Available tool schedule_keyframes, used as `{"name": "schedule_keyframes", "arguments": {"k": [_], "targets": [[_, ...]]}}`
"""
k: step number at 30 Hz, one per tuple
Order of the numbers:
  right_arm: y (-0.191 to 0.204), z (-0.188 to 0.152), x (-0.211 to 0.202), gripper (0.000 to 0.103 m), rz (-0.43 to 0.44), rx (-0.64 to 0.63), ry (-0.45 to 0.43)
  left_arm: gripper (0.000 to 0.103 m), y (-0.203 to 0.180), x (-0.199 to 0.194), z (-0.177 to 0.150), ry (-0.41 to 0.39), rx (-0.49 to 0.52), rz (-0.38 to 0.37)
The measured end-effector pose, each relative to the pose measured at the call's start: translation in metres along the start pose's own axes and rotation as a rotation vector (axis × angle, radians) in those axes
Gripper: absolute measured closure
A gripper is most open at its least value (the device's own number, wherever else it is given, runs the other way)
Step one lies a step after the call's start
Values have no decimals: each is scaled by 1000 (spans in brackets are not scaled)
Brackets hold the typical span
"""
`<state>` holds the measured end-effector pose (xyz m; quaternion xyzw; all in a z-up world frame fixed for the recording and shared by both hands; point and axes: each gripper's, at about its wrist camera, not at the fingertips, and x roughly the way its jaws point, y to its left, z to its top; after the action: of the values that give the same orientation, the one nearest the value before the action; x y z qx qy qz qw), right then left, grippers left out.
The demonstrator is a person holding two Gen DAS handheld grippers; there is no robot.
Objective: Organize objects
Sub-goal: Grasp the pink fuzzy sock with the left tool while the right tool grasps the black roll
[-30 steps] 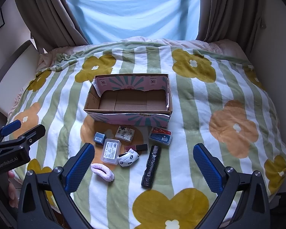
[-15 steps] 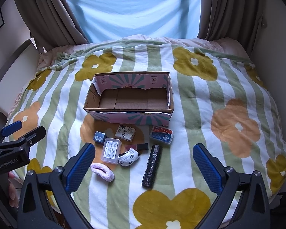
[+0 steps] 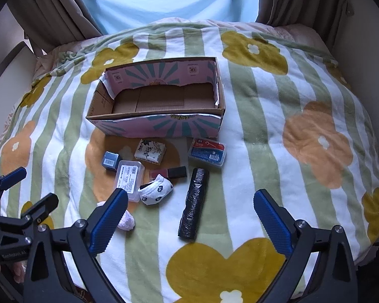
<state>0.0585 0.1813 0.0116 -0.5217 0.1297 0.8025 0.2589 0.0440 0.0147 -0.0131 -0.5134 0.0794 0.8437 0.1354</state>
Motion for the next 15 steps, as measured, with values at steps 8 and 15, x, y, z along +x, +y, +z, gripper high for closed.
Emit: {"name": "schedule_keyframes", "arguments": {"k": [8, 15], "targets": [[-5, -21, 77, 6, -16, 18, 64, 0, -14, 81, -45, 68, 52, -54], [-10, -35, 147, 14, -17, 54, 108, 0, -16, 131, -71, 84, 56, -79]]}}
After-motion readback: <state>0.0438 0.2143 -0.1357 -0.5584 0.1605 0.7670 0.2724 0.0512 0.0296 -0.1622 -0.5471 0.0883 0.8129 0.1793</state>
